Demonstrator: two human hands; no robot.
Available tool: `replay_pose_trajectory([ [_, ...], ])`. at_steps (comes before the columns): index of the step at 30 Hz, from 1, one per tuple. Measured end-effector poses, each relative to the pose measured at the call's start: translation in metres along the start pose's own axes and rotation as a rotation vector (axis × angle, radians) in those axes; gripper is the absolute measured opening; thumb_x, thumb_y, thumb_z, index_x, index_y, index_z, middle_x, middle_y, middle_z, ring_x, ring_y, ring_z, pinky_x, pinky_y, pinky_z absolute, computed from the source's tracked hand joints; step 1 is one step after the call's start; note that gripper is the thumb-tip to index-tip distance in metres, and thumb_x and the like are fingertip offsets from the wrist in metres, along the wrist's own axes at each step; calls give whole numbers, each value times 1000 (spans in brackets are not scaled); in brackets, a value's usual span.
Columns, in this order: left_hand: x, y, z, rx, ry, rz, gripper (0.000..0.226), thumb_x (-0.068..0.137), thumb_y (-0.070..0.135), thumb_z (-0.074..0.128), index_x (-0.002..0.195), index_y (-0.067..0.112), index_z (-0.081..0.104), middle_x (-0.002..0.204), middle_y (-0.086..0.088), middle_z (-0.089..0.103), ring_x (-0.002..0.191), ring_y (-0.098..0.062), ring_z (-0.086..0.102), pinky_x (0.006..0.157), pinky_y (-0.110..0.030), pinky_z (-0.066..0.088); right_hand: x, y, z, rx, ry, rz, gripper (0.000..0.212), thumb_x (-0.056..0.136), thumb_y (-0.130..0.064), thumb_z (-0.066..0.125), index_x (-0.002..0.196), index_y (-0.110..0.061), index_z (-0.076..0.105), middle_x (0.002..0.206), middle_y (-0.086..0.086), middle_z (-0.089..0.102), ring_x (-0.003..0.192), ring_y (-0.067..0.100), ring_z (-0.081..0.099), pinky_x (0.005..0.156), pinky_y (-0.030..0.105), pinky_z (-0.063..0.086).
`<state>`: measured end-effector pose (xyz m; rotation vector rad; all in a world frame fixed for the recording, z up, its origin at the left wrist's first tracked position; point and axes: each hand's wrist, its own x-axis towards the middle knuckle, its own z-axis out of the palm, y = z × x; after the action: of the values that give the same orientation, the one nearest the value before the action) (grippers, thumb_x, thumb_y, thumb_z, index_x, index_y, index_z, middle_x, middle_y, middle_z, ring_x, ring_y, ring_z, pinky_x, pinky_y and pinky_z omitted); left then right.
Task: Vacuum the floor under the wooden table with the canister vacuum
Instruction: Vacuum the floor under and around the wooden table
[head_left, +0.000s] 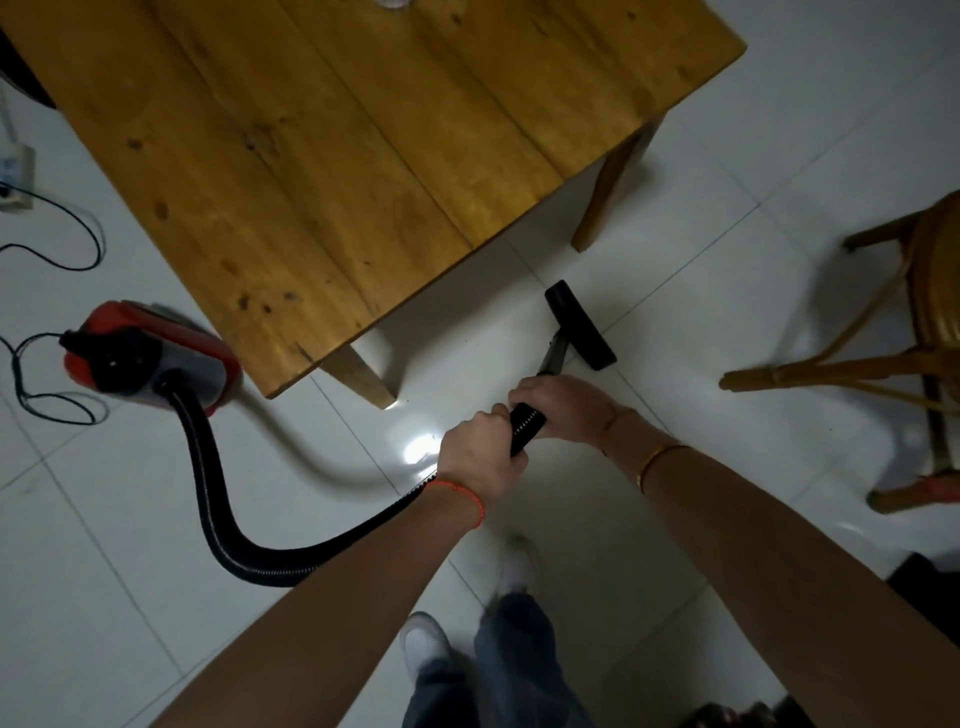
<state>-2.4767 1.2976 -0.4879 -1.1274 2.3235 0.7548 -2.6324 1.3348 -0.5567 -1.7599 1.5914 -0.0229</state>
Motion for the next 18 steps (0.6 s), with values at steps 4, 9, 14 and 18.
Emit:
replay_pose_trajectory([
  [4, 8, 2, -7, -19, -7, -21, 29, 88, 29, 54, 108, 9, 52, 102, -10, 62, 90, -30, 63, 65, -29, 39, 5, 6, -9, -10, -26, -6, 20, 80, -21, 66, 90, -5, 60, 88, 12, 61, 78, 28, 59, 69, 40, 48],
  [9, -6, -19, -11, -18, -27, -28, 29, 88, 30, 54, 108, 9, 52, 101, -10, 62, 90, -31, 64, 67, -31, 43, 14, -20, -2, -1, -44, 4, 16, 80, -19, 64, 87, -6, 58, 87, 12, 60, 78, 29, 59, 70, 41, 48],
  [14, -47, -63, -5, -10, -53, -46, 30, 88, 33, 54, 107, 10, 53, 99, -8, 63, 87, -28, 64, 66, -30, 44, 25, -75, 23, 0, -78, -17, 15, 80, -16, 64, 91, -5, 60, 91, 13, 61, 82, 29, 60, 72, 40, 48],
  [18, -93, -109, 0, -10, -79, -49, 30, 89, 33, 54, 108, 10, 53, 99, -7, 64, 87, -26, 64, 65, -29, 44, 32, -135, 52, 20, -87, -45, 16, 81, -14, 64, 91, -3, 60, 91, 14, 61, 82, 29, 60, 73, 41, 49],
])
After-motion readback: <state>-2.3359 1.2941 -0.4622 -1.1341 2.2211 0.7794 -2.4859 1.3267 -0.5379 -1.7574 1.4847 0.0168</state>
